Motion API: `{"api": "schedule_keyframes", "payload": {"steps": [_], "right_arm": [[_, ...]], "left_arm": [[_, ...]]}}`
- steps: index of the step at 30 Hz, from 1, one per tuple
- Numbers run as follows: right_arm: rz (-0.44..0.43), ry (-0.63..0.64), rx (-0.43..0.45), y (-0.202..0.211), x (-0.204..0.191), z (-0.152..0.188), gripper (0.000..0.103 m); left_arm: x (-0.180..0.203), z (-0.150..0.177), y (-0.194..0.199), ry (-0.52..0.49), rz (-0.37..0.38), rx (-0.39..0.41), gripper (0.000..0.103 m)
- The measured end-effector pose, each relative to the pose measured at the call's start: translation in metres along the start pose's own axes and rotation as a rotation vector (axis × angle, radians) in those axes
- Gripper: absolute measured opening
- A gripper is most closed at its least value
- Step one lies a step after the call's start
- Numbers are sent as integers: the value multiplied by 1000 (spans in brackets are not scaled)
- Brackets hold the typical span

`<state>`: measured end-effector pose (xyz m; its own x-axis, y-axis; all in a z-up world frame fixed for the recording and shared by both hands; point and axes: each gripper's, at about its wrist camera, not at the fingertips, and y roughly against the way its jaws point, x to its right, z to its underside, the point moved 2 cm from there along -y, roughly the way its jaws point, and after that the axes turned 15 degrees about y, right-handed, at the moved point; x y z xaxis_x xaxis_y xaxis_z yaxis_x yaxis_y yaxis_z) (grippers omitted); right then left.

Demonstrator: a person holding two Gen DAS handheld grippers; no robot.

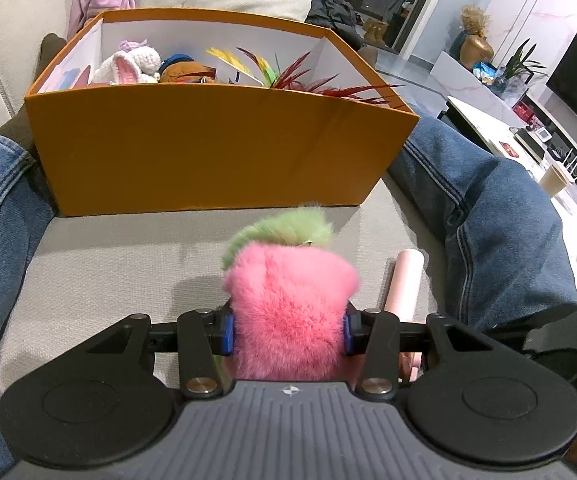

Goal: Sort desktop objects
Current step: 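Lift the pink pompom and pink stick toward the shoebox with both tools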

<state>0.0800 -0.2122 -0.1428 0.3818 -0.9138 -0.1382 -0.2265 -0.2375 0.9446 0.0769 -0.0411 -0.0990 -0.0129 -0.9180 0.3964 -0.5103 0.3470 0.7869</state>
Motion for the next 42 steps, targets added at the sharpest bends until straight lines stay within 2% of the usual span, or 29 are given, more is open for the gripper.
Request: {"api": "schedule_keyframes", "payload": {"steps": [2,5,12,13,15,16,17,24,29,35,42], "right_arm": [[1,-16,9,-4,-3,0,57],[38,39,60,-3,-11,-5,50],[138,385,165,4,-36,-19,40],[155,404,171,6,-35,-20,38],[194,383,170,8,-30,-24,39],[213,351,165,8,-27,-25,47],[226,325,161,9,-25,-26,51],[264,218,178,0,-32,-21,51],[250,157,156,-14,-31,-28,49],[121,25,201,0,-8,-22,44],[-33,-32,245,22,9,-13,40]], "left_arm": [[-2,0,1,4,-2,1,52],[-4,0,1,16,1,-1,52],[-6,0,0,26,2,-1,52],[-6,0,-1,28,0,-2,52],[-8,0,-2,33,-2,-4,52],[-8,0,-2,35,-2,-5,52],[-9,0,-2,35,-2,-6,52],[-9,0,-3,40,-3,-8,52],[-10,0,-3,41,-4,-6,52],[-12,0,-2,47,-7,-4,52],[-13,-5,8,68,27,0,52]]}}
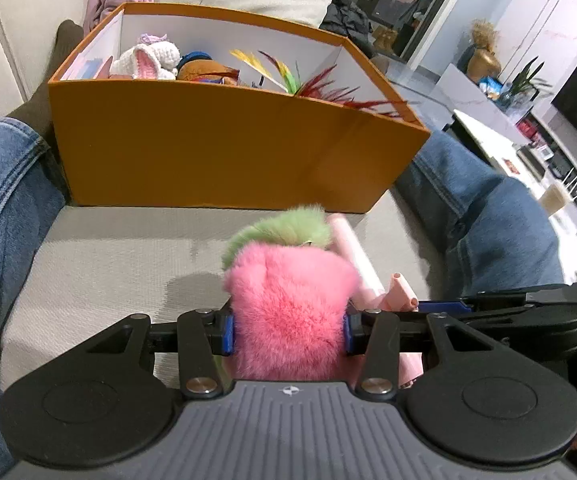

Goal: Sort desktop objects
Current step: 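Lift the pink pompom and pink stick toward the shoebox with both tools, then lower the pompom and pink stick into the shoebox with both tools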

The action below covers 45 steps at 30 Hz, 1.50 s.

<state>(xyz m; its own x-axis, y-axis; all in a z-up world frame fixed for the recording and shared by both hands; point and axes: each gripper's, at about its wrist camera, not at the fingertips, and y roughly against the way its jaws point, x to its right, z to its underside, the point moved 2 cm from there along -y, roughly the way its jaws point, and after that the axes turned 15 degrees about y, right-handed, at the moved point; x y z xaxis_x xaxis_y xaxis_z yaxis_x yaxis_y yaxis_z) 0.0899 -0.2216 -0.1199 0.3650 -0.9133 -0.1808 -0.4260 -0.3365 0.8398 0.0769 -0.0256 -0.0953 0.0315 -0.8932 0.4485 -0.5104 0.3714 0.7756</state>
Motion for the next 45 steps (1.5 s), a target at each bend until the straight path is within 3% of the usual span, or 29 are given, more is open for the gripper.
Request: {"api": "schedule_keyframes", "payload": {"steps": [10,17,21,27,29,35,36,42,45], "right_arm": [[-48,-42,6,7,10,0,40],[150,114,-36,-12,-3,5,40],[229,181,-14,-6,-15,8,45],[313,347,39,-5,-44,6,45],[361,395,25,-11,-50,5,33],[442,445,62,0,-50,9,15],[447,449,79,4,-49,9,6],[353,391,124,29,-37,2,6],[296,358,152,50,-37,-5,6]], "left_arm": [[5,-6,11,5,11,18,52],[4,-4,10,7,1,14,52],[4,-4,8,10,0,9,52],[4,-2,7,8,2,6,52],[4,-2,8,7,2,8,52],[3,-5,12,11,-2,20,52],[3,-5,12,9,0,22,52],[10,-11,25,-18,13,49,52],[13,-21,37,-12,54,58,52]]}}
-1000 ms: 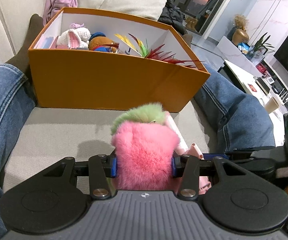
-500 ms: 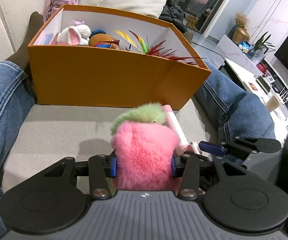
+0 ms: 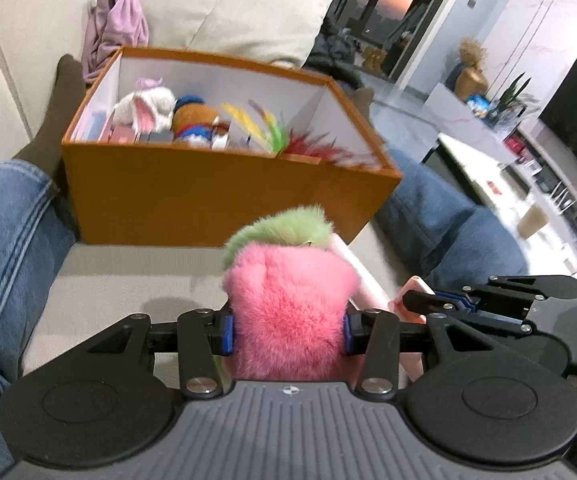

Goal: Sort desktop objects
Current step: 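Lower the pompom and pink stick into the shoebox with both tools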

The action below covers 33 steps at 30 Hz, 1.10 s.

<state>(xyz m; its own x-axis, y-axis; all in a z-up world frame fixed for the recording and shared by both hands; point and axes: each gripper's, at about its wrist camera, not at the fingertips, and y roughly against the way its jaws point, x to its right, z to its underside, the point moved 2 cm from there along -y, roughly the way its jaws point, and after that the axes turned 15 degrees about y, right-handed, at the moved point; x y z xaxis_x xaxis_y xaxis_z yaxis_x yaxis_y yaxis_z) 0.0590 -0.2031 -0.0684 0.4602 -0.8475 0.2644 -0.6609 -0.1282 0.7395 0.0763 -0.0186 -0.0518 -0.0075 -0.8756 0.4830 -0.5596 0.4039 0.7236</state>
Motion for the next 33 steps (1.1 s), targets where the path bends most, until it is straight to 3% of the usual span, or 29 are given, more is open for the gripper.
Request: {"api": "schedule_keyframes", "payload": {"steps": [7,11,15,20,24,33], "right_arm": [[-109,-65,114,45,35,-42,6],[-103,-76,190,57,53,-74,6],[-61,-86,230,41,73,-114,6],[37,-62,131,-30,89,-155,6],[86,-10,32,-88,86,-167,6],[198,126,-170,-163,66,-159,6]], "left_arm": [[18,-33,33,-26,71,82,52],[27,-62,46,-43,90,142,52],[32,-85,50,-61,71,204,52],[32,-103,41,-70,48,224,52],[23,-114,26,-70,33,203,52],[-5,-126,9,-37,24,184,52]]}}
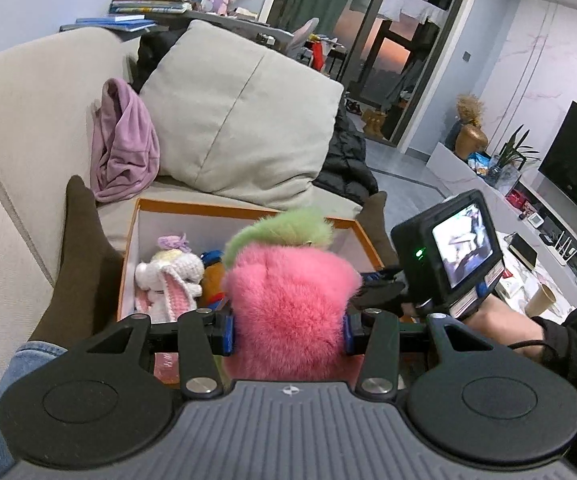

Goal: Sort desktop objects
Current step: 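Lower the pompom and pink stick into the shoebox with both tools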

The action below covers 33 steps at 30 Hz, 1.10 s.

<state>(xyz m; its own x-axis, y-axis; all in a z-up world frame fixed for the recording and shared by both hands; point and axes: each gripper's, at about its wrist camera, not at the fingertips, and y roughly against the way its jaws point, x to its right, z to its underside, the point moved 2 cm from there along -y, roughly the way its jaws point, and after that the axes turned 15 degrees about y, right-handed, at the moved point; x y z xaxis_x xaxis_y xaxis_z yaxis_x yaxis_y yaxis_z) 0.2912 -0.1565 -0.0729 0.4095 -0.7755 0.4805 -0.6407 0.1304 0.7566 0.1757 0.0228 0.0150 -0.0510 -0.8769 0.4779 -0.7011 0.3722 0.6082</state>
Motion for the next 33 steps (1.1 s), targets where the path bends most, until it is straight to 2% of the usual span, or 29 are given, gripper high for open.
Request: {"api": "schedule_keyframes", "payload": {"steps": [5,9,15,18,21,22,26,28,31,33], "right_arm": [[16,23,-79,-22,-11,3,7],[14,67,-98,-24,-17,1,7],[-62,50,-122,-28,-15,1,11],[-148,-1,-107,-25,-6,1,17],[-183,-47,-59,-15,4,3,19],[-181,-69,-34,-9,11,3,27],[-186,-182,128,14,41,8,34],[-147,-247,214,22,56,13,41],[-73,-313,280,20,69,21,41],[-66,-355,313,16,74,27,41]], "left_arm": [[-10,-1,-10,9,-3,-19,52],[-15,0,-13,13,-7,-31,52],[-13,-4,-16,10,-21,-31,52],[-9,-8,-19,1,-27,-29,52],[-3,-13,-24,-15,-39,-28,52],[-1,-15,-26,-22,-43,-28,52],[8,-25,-40,-43,-47,-26,52],[14,-30,-51,-56,-49,-29,52],[21,-36,-75,-74,-61,-49,52],[23,-38,-94,-76,-71,-73,52]]}}
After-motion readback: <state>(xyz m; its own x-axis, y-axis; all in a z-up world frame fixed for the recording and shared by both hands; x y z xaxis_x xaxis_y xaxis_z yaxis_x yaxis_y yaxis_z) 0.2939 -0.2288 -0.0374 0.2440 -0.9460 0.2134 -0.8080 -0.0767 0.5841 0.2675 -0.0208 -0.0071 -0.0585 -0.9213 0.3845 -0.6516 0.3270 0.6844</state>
